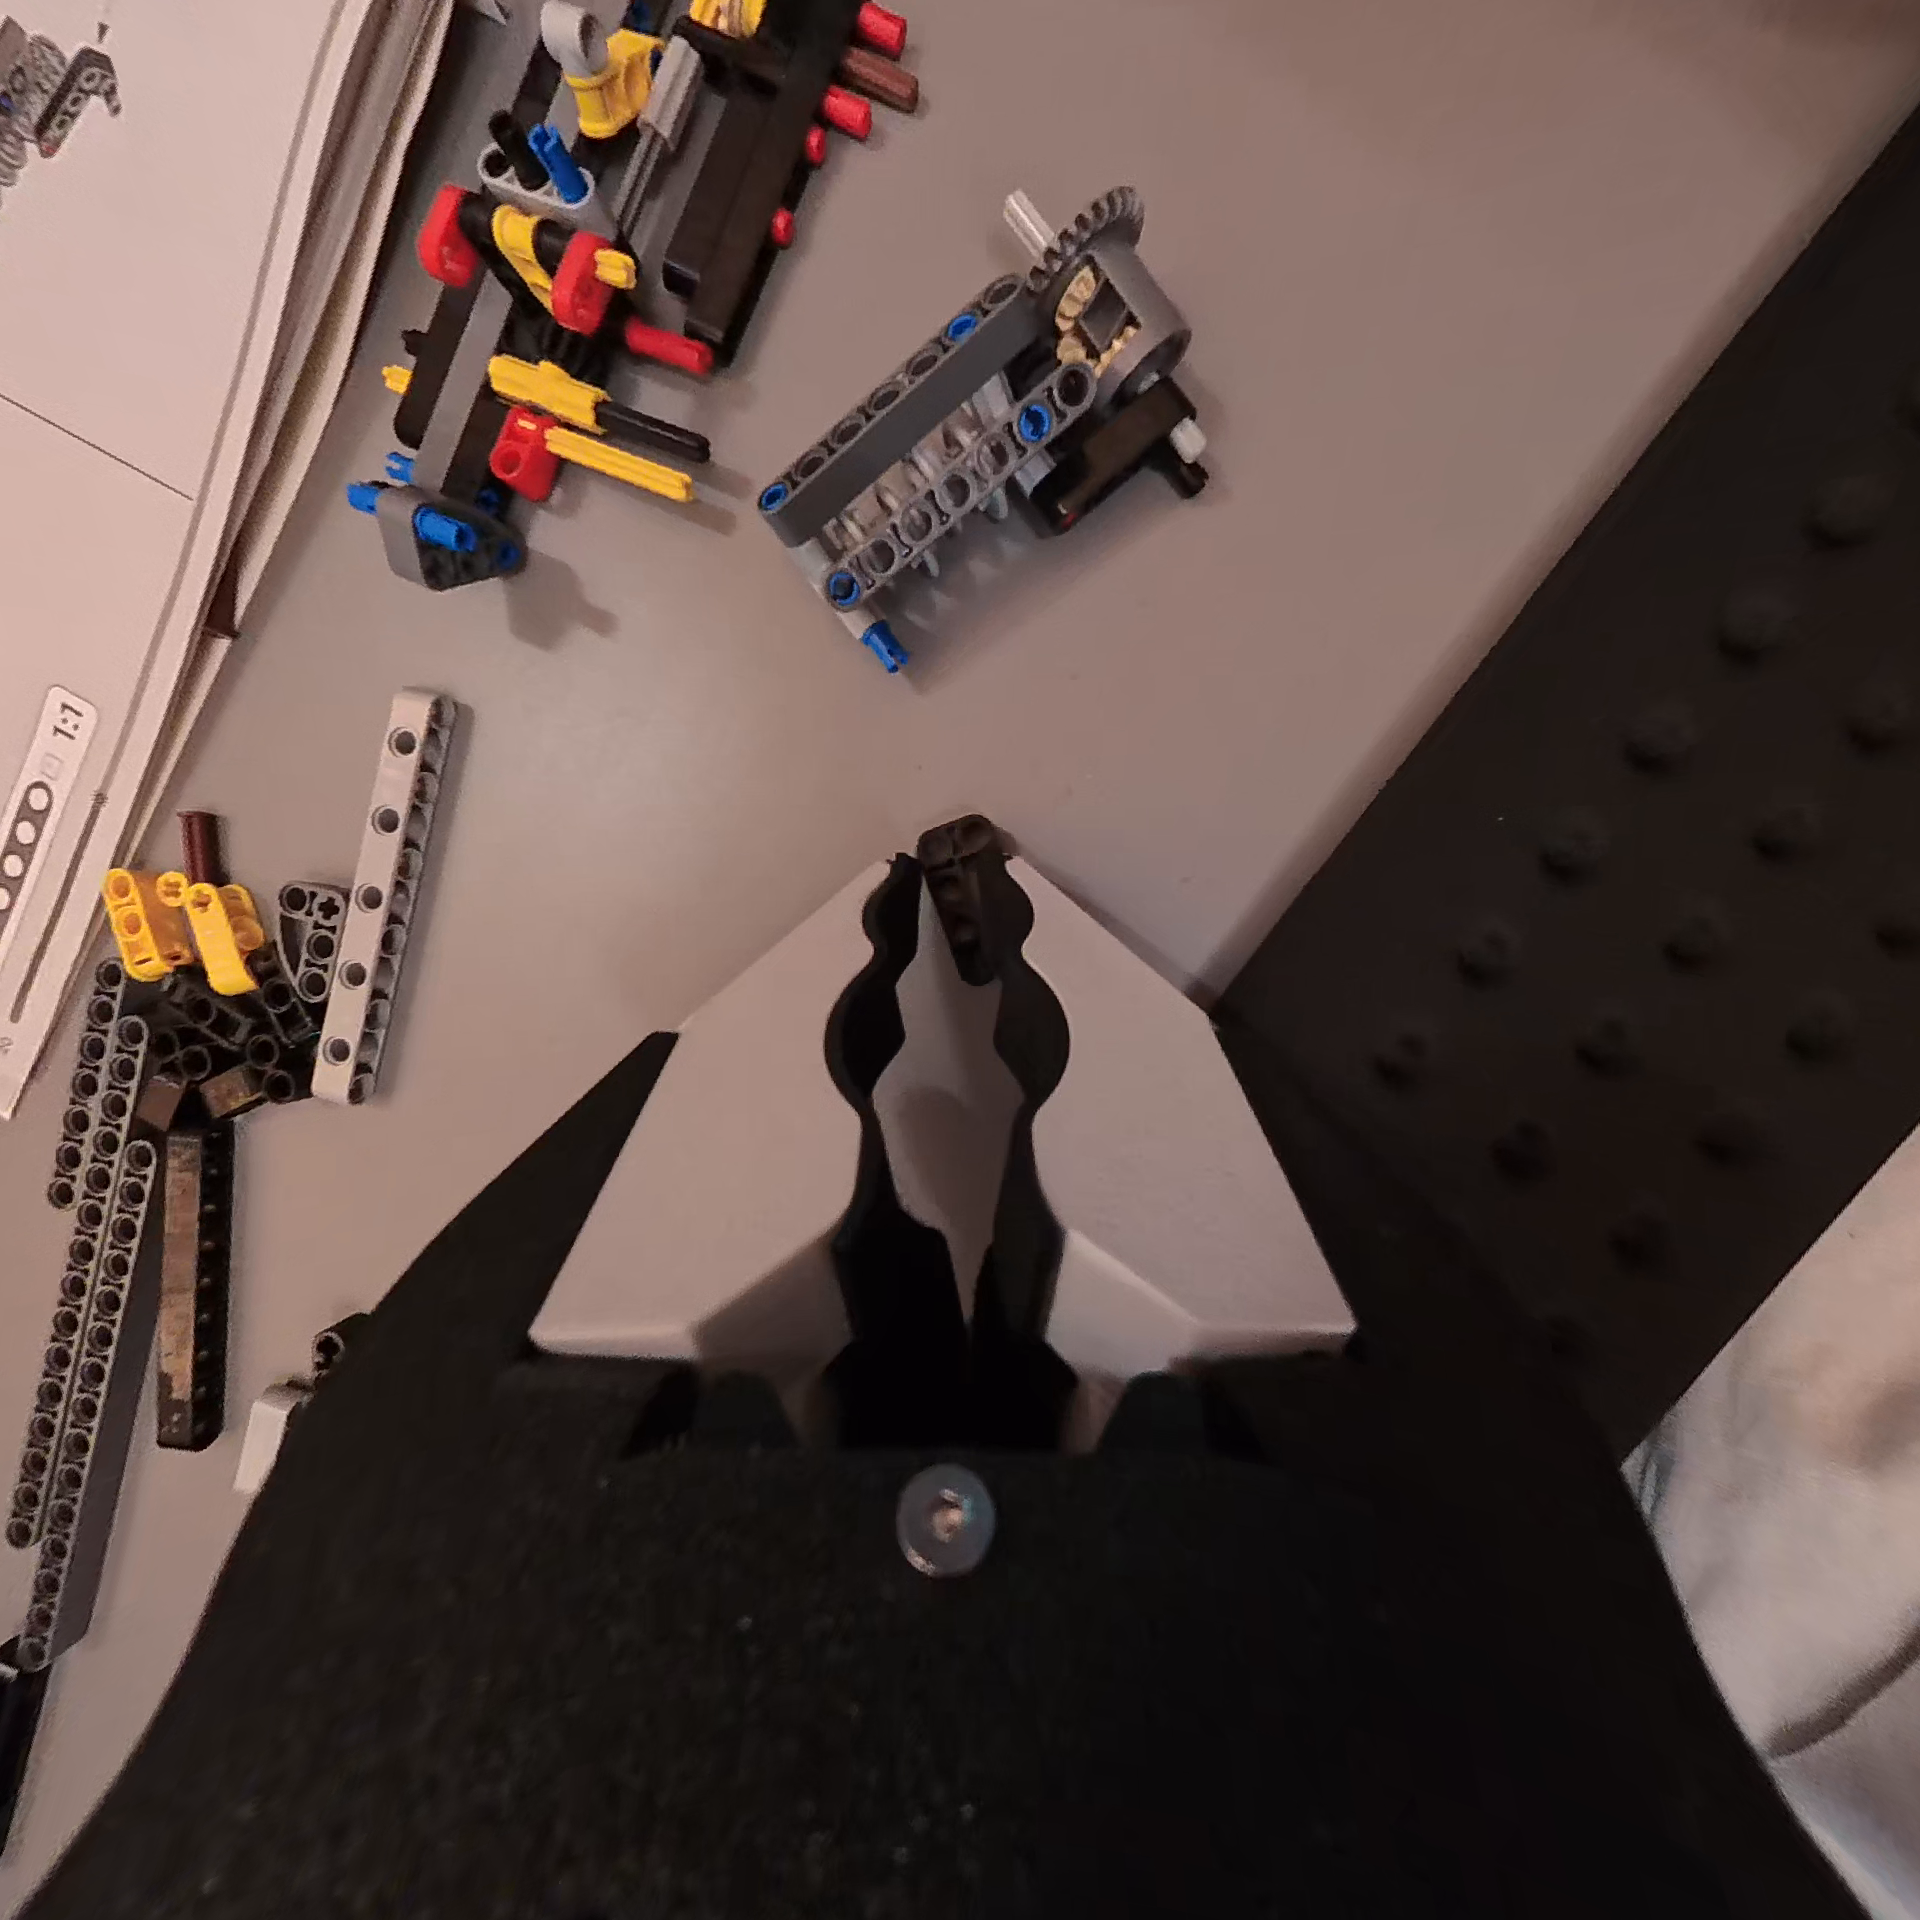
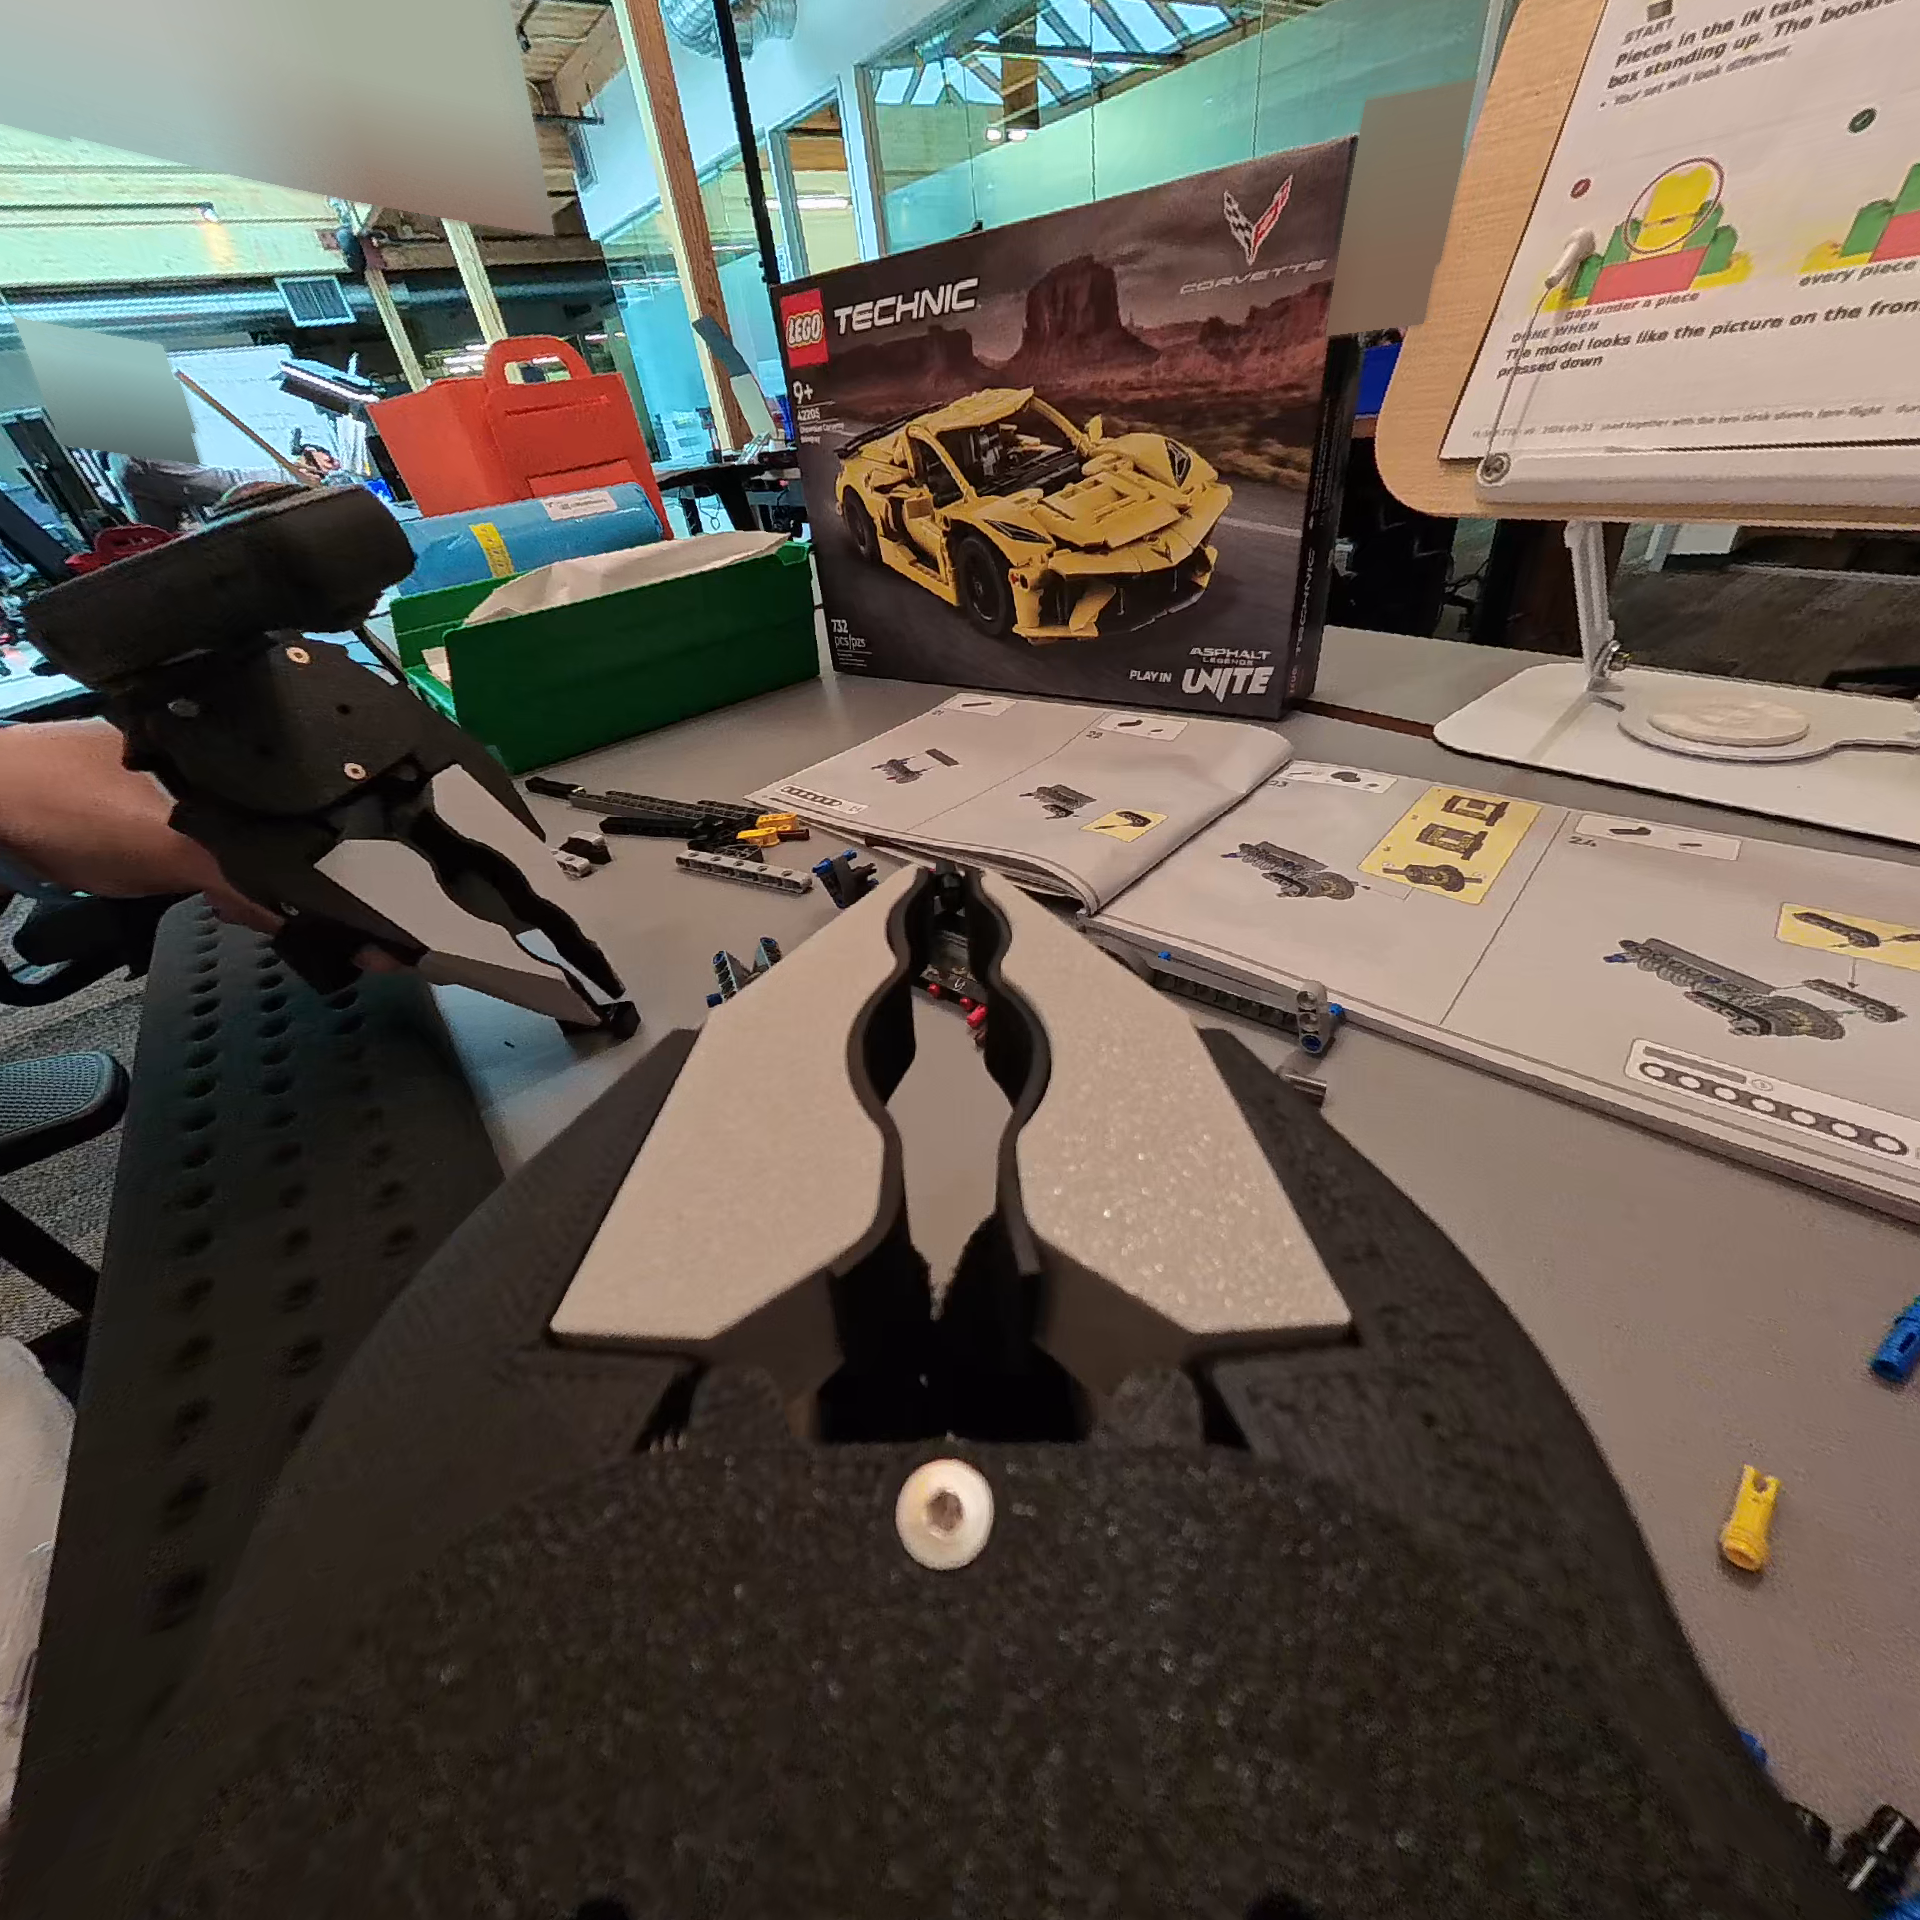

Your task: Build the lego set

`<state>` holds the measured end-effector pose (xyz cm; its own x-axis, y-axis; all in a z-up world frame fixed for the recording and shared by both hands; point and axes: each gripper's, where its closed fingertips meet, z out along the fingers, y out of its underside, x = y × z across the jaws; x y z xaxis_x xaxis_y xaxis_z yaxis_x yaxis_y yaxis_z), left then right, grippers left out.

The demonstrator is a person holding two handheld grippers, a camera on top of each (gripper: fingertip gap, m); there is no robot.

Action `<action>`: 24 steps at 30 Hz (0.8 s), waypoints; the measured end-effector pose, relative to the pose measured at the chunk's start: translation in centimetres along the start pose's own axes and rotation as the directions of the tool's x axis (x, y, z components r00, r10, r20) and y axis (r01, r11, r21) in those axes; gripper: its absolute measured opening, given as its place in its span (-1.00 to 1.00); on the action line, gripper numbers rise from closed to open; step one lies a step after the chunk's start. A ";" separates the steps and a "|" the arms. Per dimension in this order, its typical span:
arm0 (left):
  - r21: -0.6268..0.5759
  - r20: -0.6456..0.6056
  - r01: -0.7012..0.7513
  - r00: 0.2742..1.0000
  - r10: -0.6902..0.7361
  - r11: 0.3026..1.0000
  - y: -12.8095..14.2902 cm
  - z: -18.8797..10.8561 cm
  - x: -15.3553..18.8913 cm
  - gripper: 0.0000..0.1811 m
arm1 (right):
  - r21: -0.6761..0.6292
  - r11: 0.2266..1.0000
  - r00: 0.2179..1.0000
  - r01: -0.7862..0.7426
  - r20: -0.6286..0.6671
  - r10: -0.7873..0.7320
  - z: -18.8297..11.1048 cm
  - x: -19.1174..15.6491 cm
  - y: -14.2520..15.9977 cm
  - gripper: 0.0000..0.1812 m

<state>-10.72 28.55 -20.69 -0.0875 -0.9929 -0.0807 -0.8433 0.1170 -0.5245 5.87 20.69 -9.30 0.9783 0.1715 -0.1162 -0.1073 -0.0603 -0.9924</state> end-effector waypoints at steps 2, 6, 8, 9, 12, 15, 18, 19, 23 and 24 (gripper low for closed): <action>0.010 -0.004 0.006 1.000 -0.006 1.000 -0.2 -0.2 0.2 -0.89 | -0.001 1.000 1.000 0.000 0.001 0.000 0.0 0.0 0.0 -0.95; -0.008 0.015 0.051 0.999 -0.050 0.999 0.1 -0.2 -0.2 -0.86 | 0.000 1.000 1.000 -0.006 0.003 0.006 0.0 0.0 0.0 -0.95; -0.009 0.017 0.085 0.996 -0.085 0.996 0.1 0.0 -0.4 -0.85 | 0.001 1.000 1.000 -0.005 0.003 0.005 0.0 0.0 0.0 -0.95; -0.004 0.015 0.100 0.995 -0.100 0.995 0.1 0.0 -0.5 -0.84 | 0.001 1.000 1.000 -0.004 0.002 0.004 0.0 0.0 0.0 -0.95; -0.005 0.027 0.136 0.990 -0.135 0.991 0.4 0.0 -0.6 -0.85 | 0.003 1.000 1.000 0.000 -0.001 0.000 -0.1 0.0 0.0 -0.95; 0.000 0.014 0.149 0.989 -0.149 0.989 0.3 -0.1 -0.3 -0.84 | 0.002 1.000 1.000 -0.002 0.003 0.002 -0.1 0.0 0.0 -0.95; -0.013 0.024 0.154 0.988 -0.154 0.988 0.6 0.2 -0.4 -0.85 | -0.001 1.000 1.000 0.001 0.005 -0.001 0.0 -0.1 0.0 -0.95; -0.020 0.025 0.161 0.987 -0.160 0.987 0.8 0.3 -0.5 -0.85 | -0.001 1.000 1.000 0.002 0.006 -0.002 0.0 -0.1 0.0 -0.95; 0.014 -0.002 0.192 0.981 -0.192 0.981 0.5 0.6 -0.6 -0.93 | 0.003 1.000 1.000 0.000 0.007 0.000 -0.1 -0.1 0.0 -0.95; 0.020 -0.010 0.182 0.983 -0.182 0.983 0.4 0.7 -0.6 -0.93 | 0.003 1.000 1.000 -0.003 0.007 0.003 -0.1 -0.1 0.0 -0.95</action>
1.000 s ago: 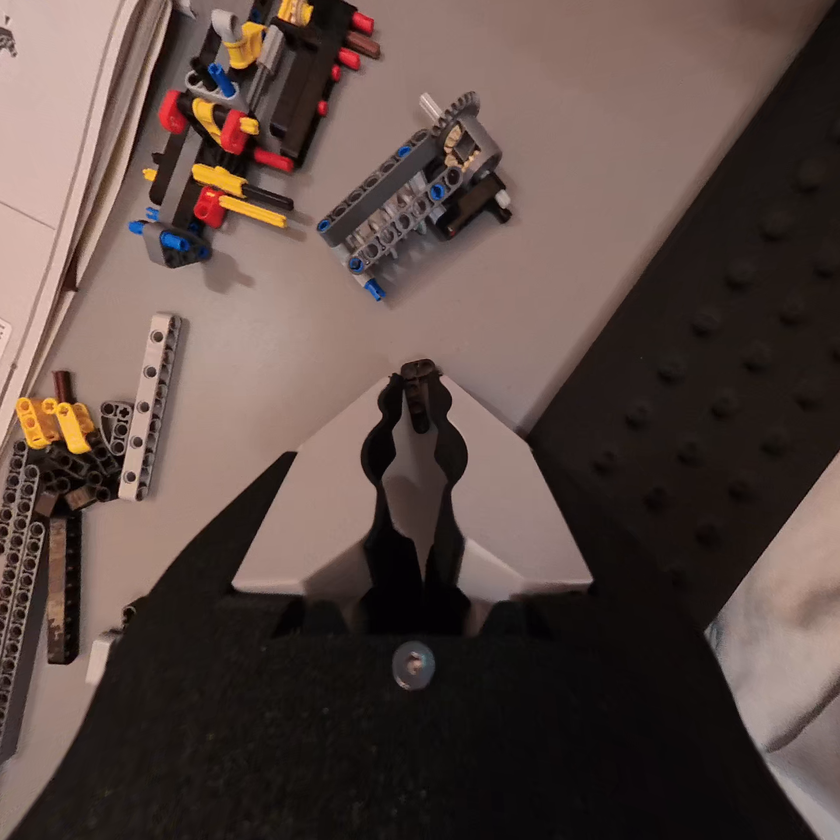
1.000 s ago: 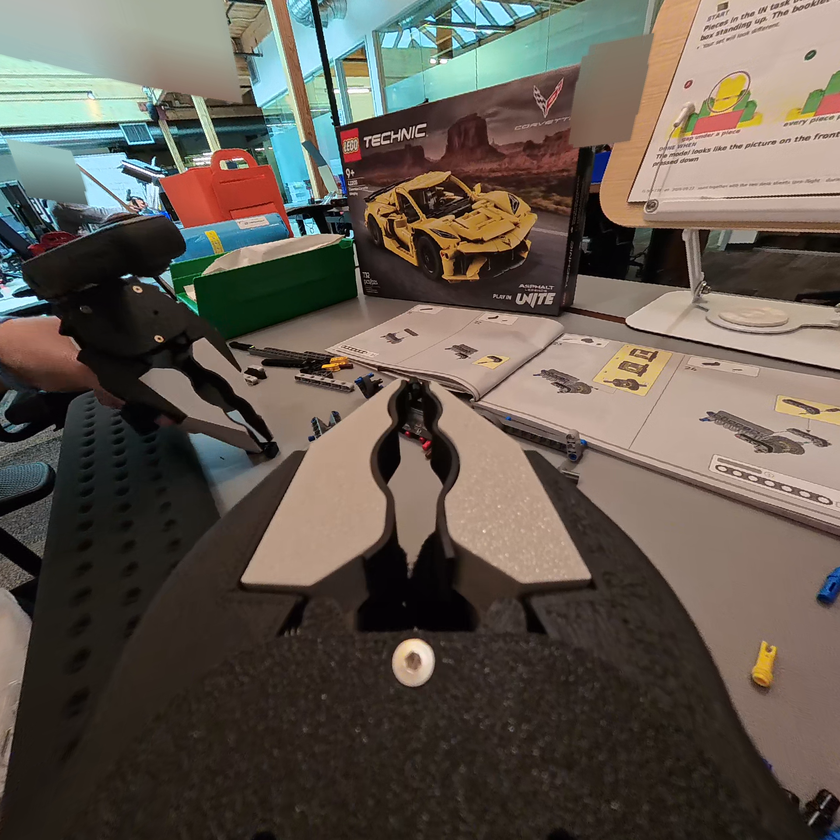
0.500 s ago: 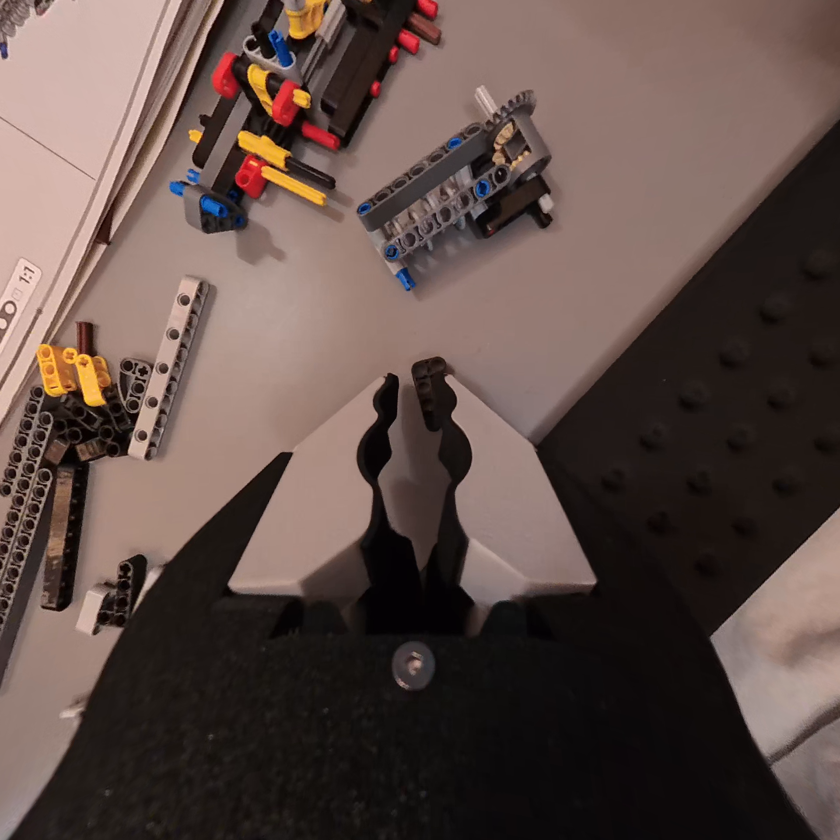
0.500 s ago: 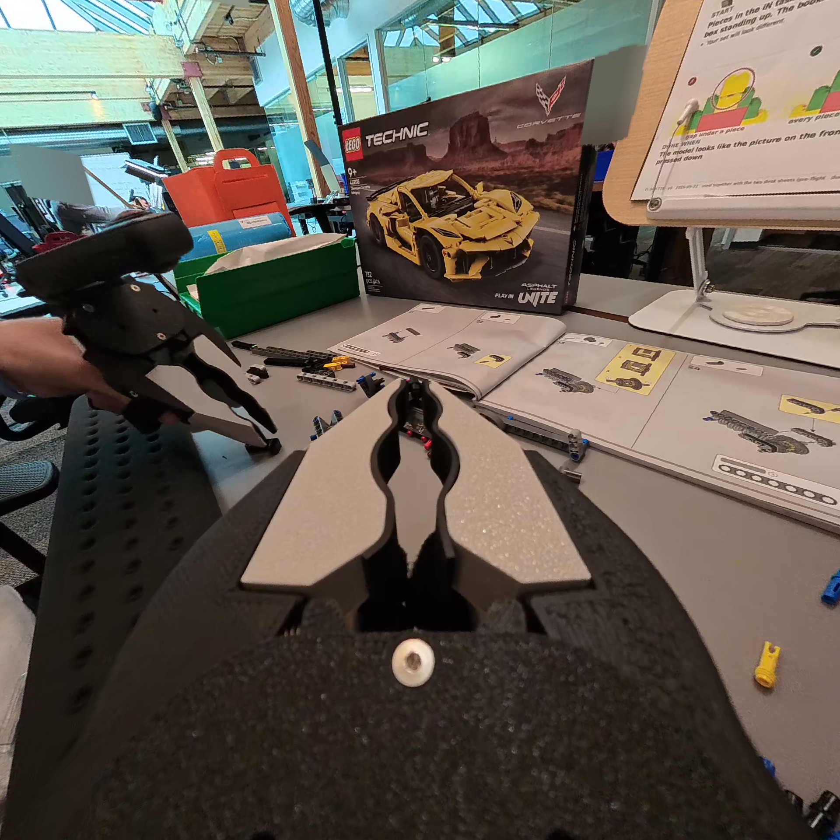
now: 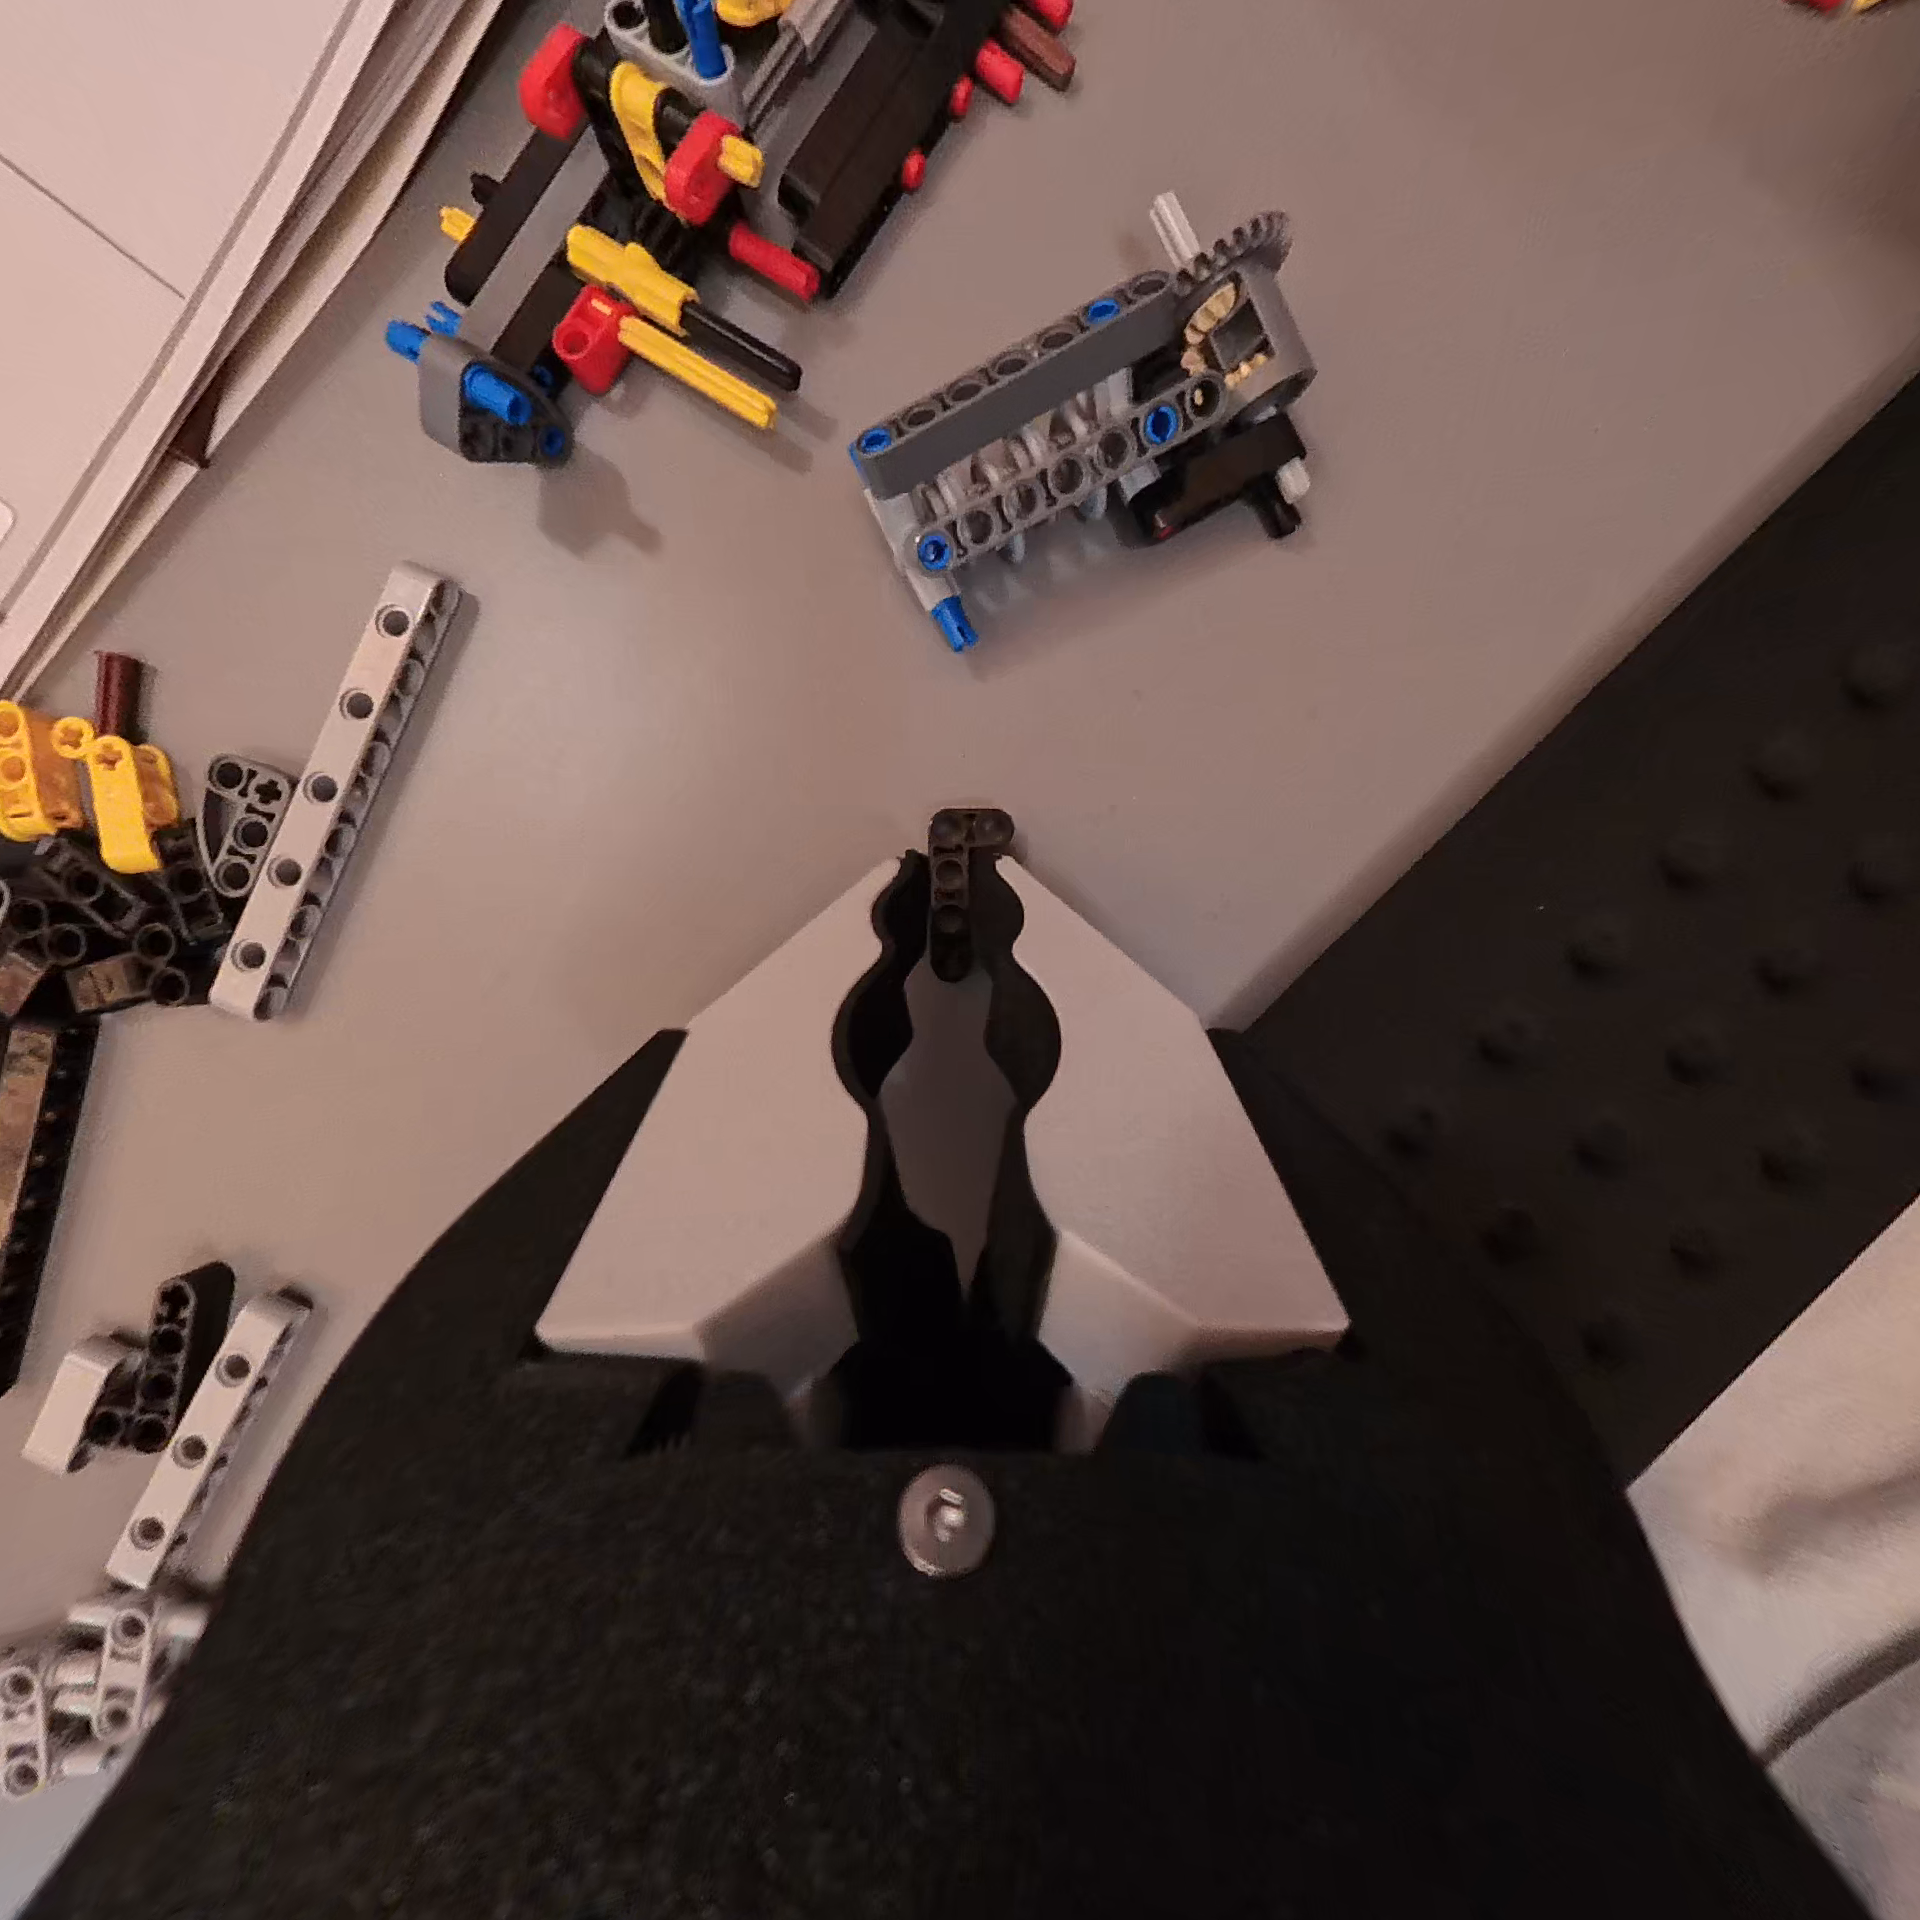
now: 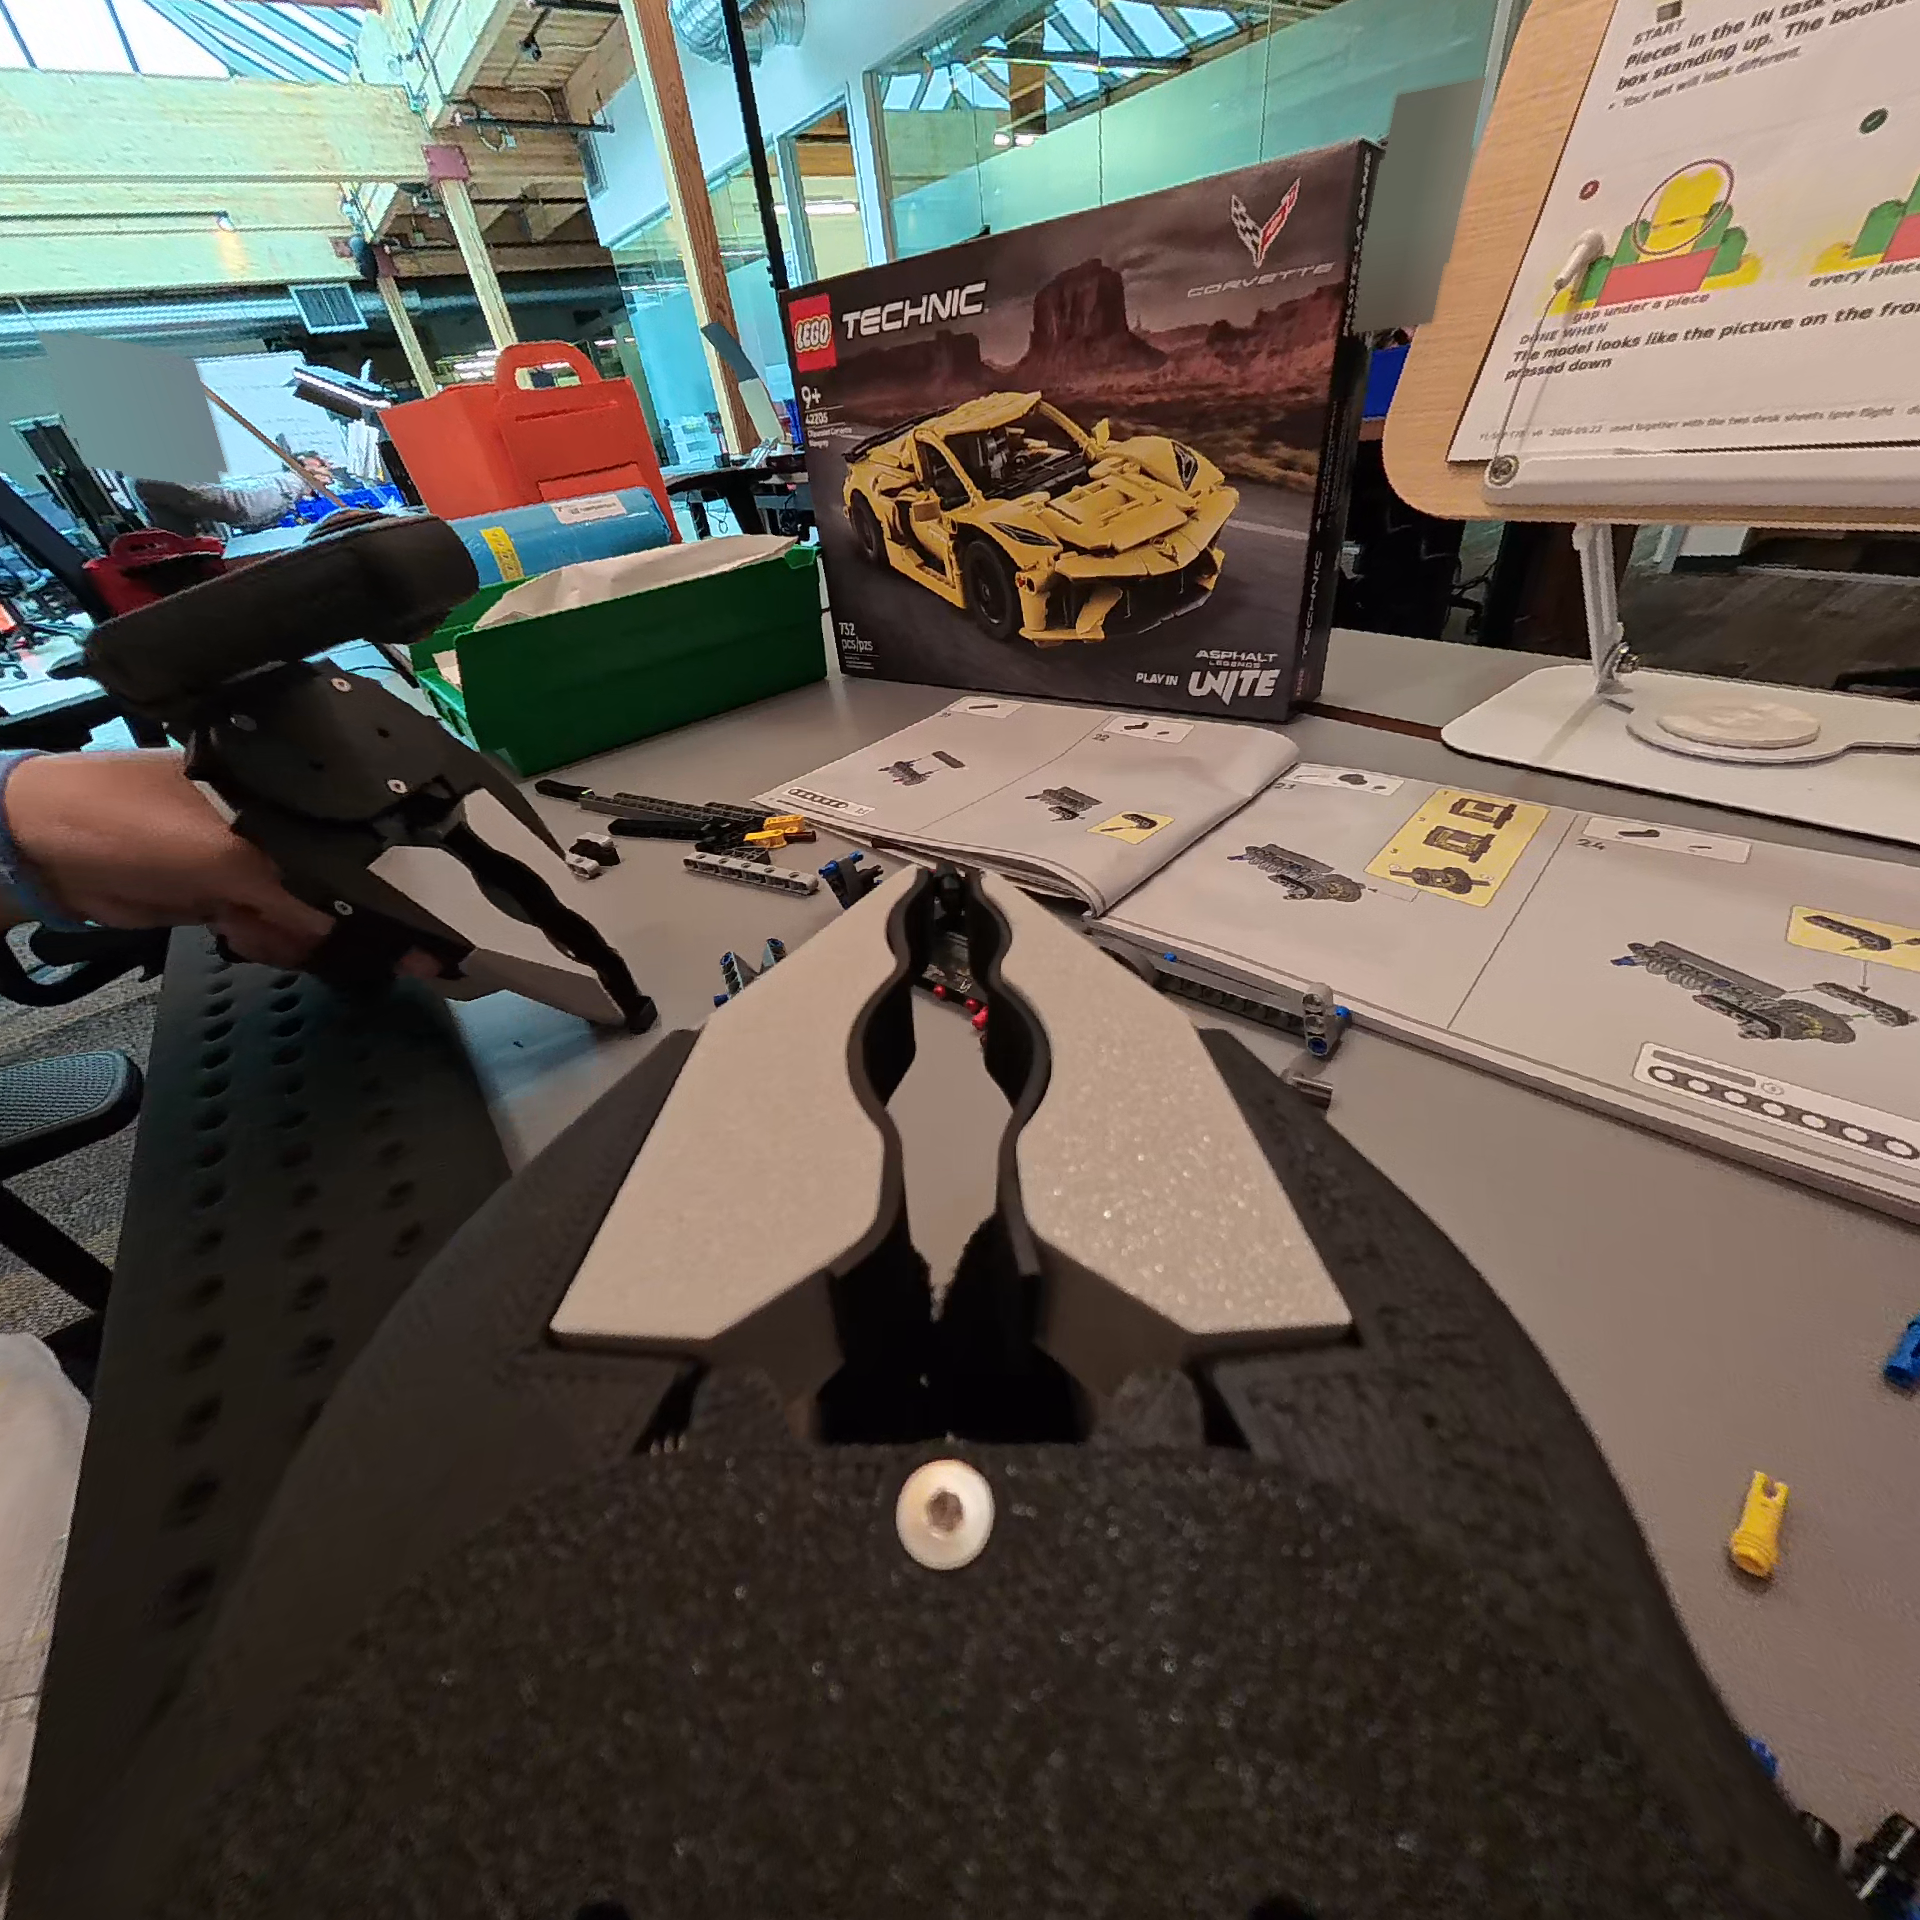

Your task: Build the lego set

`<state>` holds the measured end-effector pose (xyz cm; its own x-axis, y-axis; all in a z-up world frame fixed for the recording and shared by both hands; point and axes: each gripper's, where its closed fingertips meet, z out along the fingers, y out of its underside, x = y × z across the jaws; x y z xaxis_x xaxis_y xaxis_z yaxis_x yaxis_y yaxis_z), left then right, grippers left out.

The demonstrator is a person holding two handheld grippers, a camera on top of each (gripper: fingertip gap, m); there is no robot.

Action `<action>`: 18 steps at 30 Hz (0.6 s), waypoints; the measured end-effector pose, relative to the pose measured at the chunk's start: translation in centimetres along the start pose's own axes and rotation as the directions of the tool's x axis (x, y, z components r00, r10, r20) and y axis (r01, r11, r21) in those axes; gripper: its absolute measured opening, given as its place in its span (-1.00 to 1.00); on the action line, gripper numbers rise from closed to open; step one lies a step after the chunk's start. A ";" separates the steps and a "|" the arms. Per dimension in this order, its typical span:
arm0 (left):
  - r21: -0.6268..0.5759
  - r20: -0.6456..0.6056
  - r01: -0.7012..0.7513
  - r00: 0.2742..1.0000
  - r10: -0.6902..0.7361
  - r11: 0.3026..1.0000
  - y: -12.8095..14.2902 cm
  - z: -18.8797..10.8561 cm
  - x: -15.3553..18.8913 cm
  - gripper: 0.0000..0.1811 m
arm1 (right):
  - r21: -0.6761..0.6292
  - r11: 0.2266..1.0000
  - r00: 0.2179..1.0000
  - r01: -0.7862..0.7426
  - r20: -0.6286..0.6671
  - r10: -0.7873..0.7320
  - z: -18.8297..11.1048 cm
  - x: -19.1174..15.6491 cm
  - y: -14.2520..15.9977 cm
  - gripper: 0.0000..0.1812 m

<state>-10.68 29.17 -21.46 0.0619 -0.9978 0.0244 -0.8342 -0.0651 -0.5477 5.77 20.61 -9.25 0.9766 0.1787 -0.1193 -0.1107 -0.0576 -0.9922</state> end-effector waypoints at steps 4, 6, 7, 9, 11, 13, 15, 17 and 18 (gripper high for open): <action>0.174 -0.046 -0.052 0.997 0.061 0.983 -3.1 -1.2 1.0 -0.93 | -0.002 1.000 1.000 0.003 0.003 -0.003 0.0 -0.1 0.0 -0.95; 0.319 -0.063 -0.070 0.994 0.094 0.945 -6.2 -3.1 1.3 -0.93 | 0.001 1.000 1.000 0.004 0.007 -0.004 0.1 -0.1 0.0 -0.95; 0.407 -0.076 -0.081 0.990 0.121 0.910 -8.1 -4.4 1.6 -0.93 | 0.004 1.000 1.000 -0.001 0.012 0.000 0.1 -0.2 -0.1 -0.95; 0.560 -0.111 -0.077 0.980 0.167 0.825 -11.6 -6.9 2.1 -0.93 | 0.016 1.000 1.000 -0.011 0.023 0.010 0.0 -0.2 -0.2 -0.95; 0.656 -0.206 -0.037 0.952 0.226 0.754 -14.7 -8.3 3.4 -0.93 | 0.040 0.999 0.999 -0.017 0.036 0.016 -0.2 -0.4 -0.6 -0.95; 0.681 -0.373 0.041 0.879 0.298 0.732 -16.8 -8.4 5.3 -0.93 | 0.059 0.998 0.999 -0.015 0.040 0.012 -0.3 -0.4 -1.0 -0.95; 0.686 -0.472 0.113 0.821 0.322 0.718 -18.8 -7.3 5.6 -0.93 | 0.072 0.997 0.999 0.005 0.040 -0.008 -0.4 -0.5 -1.2 -0.96; 0.653 -0.573 0.198 0.761 0.305 0.731 -20.2 -5.6 5.2 -0.93 | 0.078 0.996 0.998 0.042 0.043 -0.045 -0.4 -0.8 -1.2 -0.95; 0.637 -0.631 0.266 0.720 0.290 0.724 -20.7 -5.2 5.1 -0.93 | 0.075 0.995 0.997 0.061 0.044 -0.064 -0.3 -0.9 -1.1 -0.95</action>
